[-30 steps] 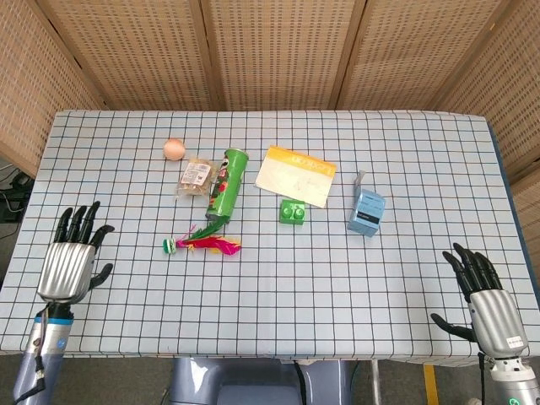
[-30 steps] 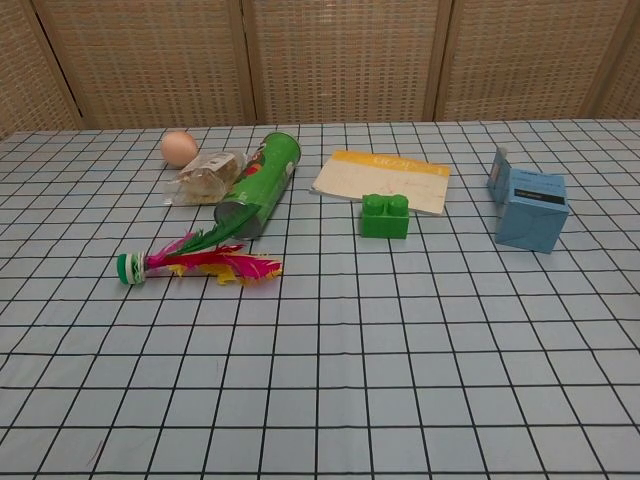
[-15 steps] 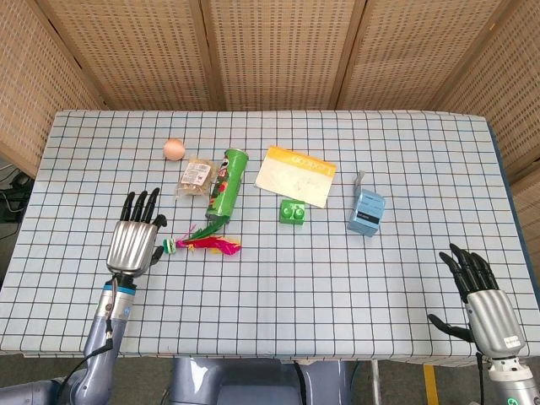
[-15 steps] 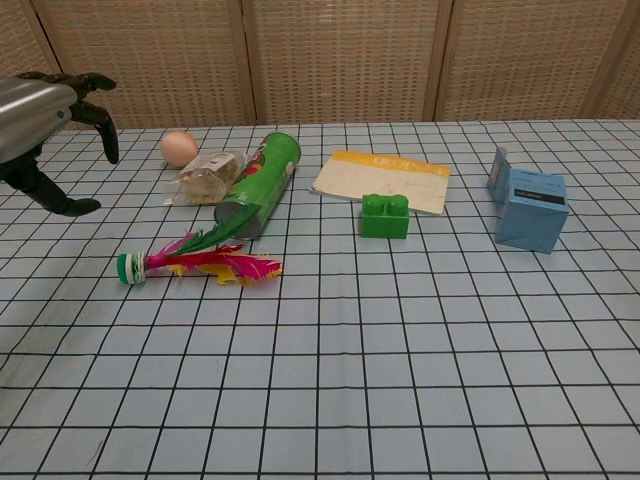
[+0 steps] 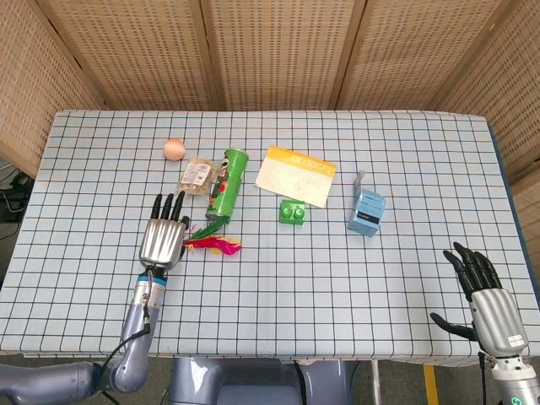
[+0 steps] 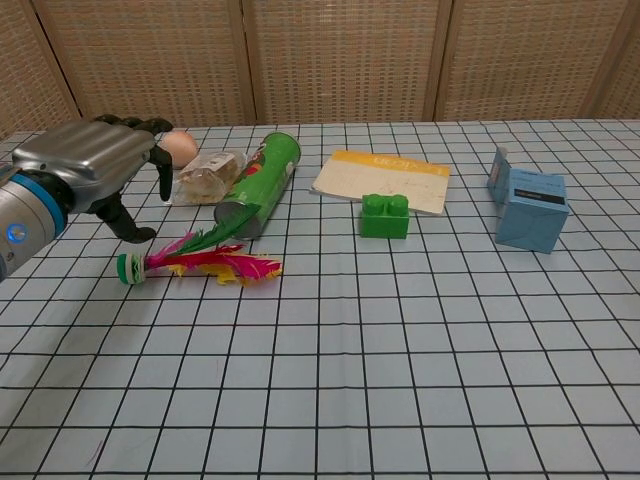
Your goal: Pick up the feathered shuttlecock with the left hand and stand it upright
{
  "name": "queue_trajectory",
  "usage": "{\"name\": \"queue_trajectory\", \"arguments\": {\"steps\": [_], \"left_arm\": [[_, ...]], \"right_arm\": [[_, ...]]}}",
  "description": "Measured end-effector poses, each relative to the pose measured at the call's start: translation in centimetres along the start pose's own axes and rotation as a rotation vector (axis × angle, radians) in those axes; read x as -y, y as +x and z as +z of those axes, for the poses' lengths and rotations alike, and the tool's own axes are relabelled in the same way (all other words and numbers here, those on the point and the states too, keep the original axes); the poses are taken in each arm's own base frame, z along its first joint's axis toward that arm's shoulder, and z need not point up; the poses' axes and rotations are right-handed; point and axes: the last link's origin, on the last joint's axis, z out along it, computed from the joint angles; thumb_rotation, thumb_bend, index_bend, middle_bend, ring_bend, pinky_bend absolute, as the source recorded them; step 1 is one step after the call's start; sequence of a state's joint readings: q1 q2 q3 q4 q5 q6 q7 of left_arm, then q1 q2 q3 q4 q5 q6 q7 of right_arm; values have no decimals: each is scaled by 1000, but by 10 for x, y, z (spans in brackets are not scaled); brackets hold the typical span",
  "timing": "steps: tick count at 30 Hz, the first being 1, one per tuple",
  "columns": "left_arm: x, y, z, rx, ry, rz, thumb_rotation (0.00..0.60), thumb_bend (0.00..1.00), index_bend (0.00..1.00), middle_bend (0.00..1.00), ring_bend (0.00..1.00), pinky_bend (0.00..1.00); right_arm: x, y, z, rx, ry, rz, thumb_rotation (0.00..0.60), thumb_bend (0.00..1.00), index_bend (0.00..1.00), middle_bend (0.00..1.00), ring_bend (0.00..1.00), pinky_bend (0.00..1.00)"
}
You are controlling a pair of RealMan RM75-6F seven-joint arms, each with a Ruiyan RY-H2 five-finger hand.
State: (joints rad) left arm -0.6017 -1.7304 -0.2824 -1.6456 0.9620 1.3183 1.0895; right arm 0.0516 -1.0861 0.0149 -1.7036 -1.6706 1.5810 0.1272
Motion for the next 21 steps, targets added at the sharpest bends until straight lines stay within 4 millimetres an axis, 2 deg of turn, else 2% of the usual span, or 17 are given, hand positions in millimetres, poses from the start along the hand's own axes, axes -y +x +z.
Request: {"name": "queue_trajectory", "arguments": {"steps": [4,8,13,21], "left_arm": [[-13,-6,4,13,-8,3,600,273,477,0,0,0],[-23,-14,6,30,-13,20,600,367,467,0,0,0],[-34,-21,12,47,-14,30,600,369,482,0,0,0],[-49,-22,20,32,-25,5,600,373,523,0,0,0]], "right_arm": [[-1,0,0,2,-2,6,600,65,90,0,0,98],[-2,0,0,0,-2,16,600,65,90,0,0,98],[-2,1,1,-3,3,27,600,66,90,0,0,98],[-3,-1,2,5,4,39,600,66,90,0,0,90]]}}
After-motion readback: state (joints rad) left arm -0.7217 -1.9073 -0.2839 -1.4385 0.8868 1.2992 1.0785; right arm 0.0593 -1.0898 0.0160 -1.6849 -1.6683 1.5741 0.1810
